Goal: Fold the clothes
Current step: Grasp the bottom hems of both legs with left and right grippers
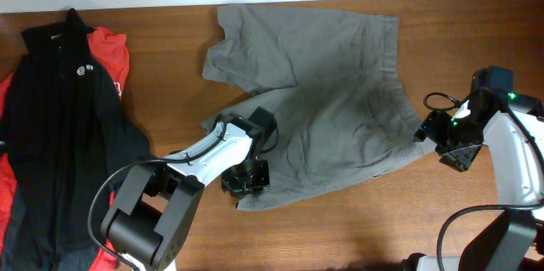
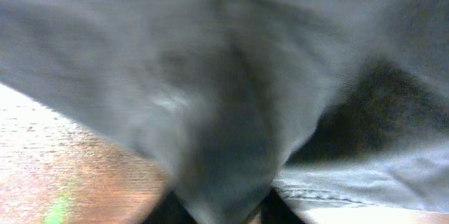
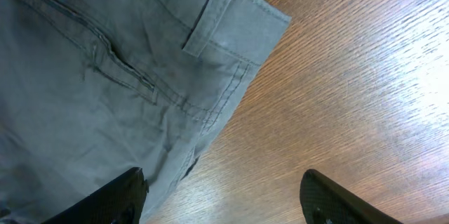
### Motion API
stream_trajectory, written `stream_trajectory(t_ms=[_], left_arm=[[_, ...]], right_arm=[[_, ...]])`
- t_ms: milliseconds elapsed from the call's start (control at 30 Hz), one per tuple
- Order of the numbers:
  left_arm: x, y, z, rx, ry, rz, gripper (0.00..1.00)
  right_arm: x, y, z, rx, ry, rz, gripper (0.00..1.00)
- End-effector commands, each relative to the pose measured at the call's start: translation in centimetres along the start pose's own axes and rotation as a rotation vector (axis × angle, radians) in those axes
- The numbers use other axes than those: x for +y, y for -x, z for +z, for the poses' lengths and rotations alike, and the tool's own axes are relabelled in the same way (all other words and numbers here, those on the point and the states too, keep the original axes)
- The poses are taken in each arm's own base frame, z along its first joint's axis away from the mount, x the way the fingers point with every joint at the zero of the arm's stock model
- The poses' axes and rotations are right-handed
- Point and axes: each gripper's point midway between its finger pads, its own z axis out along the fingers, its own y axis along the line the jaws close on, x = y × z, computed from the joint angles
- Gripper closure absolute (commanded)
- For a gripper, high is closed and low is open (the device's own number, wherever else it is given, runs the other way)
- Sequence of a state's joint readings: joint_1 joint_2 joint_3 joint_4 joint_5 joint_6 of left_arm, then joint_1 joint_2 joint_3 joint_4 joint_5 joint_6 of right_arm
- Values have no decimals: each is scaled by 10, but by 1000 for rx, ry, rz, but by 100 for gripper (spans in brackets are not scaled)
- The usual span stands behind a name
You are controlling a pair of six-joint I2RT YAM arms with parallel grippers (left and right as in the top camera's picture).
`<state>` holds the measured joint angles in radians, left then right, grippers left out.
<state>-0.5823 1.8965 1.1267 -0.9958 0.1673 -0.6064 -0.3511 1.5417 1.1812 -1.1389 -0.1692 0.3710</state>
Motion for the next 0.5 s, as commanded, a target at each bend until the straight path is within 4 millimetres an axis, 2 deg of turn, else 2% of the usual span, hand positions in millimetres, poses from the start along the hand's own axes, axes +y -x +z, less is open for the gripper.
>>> stream_trajectory(t_ms=[0,133,300,400,467], left_arm=[[12,-2,7,-7,50,2,99],[40,17,3,-54,106,-66,99],[85,49,-5,-109,106,-215,99],[101,69,-8,-148,50,-290,99],[104,78,-10,-161,-3,-325,99]], right_arm=[[-8,1,0,-13,-45,29,26],[-9,-3,0,-1,-51,31,26],[-9,-3,1,2,-51,60,27],[-9,-4,5,5,-49,90,32],[-9,-7,8,20,-47,118,34]])
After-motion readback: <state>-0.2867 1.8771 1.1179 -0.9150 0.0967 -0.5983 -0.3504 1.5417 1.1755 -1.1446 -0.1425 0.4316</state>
